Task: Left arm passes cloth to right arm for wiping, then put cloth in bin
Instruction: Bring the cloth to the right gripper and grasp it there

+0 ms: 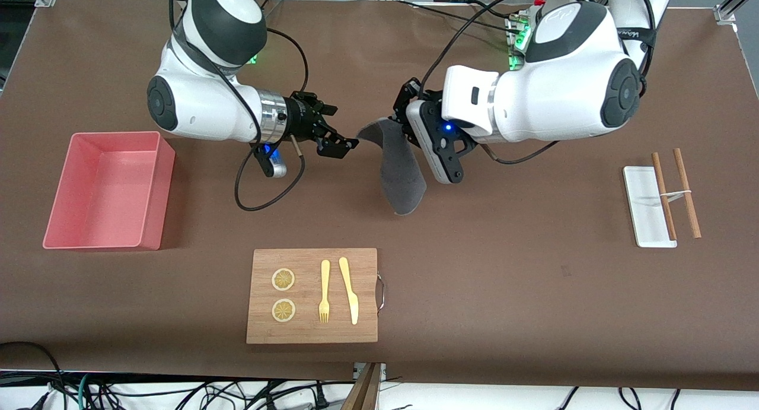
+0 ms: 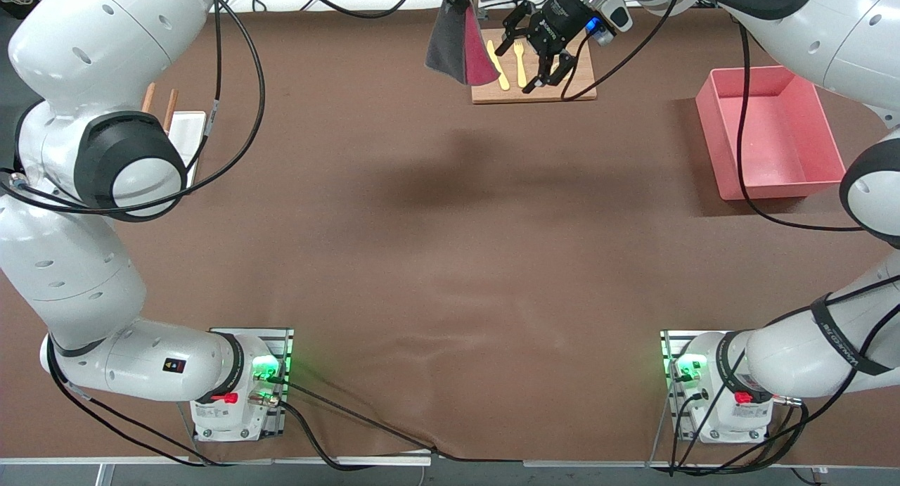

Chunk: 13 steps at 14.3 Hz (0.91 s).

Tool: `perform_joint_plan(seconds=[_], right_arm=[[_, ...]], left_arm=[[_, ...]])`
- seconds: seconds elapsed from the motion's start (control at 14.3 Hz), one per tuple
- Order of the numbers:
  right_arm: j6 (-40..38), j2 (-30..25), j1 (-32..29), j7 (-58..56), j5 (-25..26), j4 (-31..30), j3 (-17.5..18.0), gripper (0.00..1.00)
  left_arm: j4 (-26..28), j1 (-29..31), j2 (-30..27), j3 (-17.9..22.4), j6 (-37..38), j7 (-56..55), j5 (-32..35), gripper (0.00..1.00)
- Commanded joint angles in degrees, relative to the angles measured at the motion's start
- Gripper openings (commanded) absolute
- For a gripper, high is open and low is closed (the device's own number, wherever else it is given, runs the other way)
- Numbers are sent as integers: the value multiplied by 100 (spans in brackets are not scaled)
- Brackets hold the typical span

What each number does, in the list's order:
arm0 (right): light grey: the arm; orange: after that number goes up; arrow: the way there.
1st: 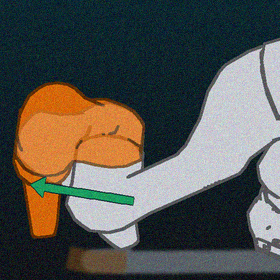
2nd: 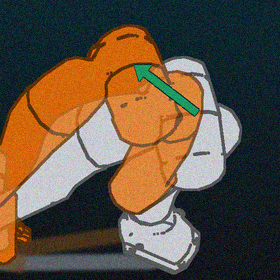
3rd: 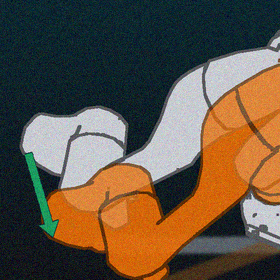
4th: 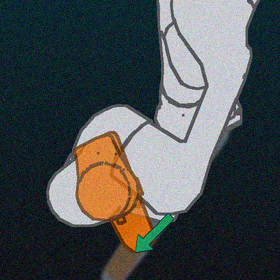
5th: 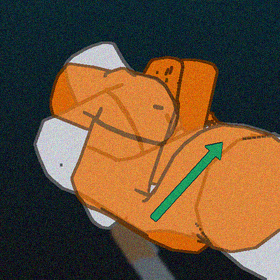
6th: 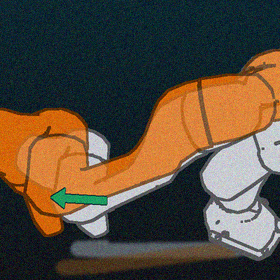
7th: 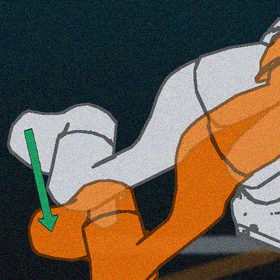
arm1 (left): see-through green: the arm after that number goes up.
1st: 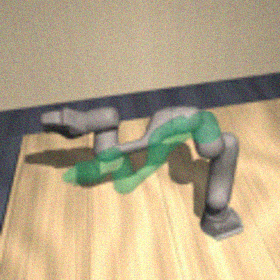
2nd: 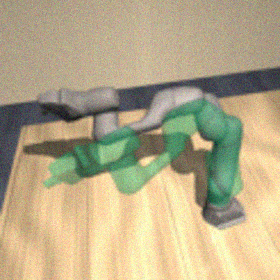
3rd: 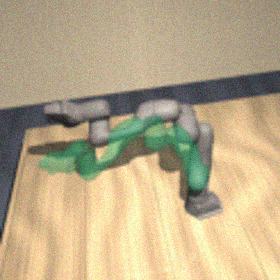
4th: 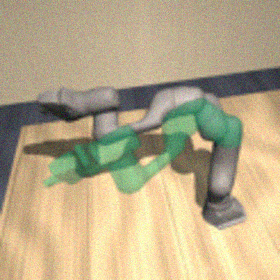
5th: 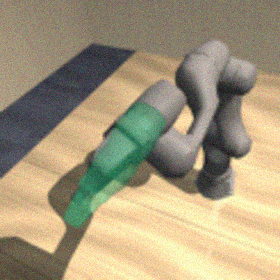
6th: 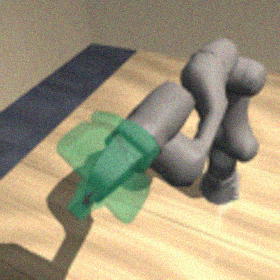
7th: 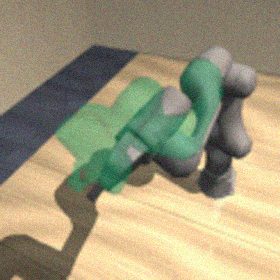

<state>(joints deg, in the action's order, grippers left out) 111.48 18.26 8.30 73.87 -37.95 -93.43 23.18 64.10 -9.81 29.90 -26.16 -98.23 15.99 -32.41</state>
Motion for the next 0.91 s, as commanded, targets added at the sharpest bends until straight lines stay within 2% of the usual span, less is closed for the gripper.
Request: perform_joint_plan(seconds=[0.0,0.49,0.56,0.63,0.77,0.84], right_arm=[[243,-129,-92,48,-152,-176,91,100],[866,-6,-74,48,-143,-456,459,99],[989,2,-74,31,-143,-526,486,80],[1025,20,-74,13,-143,-536,495,49],[1016,64,-74,-22,-143,-518,495,13],[990,64,-74,-48,-143,-510,495,0]], left_arm=[[-47,-153,7,49,-38,-105,217,0],[-47,-153,16,49,-38,-79,200,0],[-47,-153,7,49,-38,-88,191,0],[-47,-153,7,49,-38,-88,191,0],[-47,-136,7,49,-38,-79,191,0],[-47,-127,7,41,-38,-79,182,0]])
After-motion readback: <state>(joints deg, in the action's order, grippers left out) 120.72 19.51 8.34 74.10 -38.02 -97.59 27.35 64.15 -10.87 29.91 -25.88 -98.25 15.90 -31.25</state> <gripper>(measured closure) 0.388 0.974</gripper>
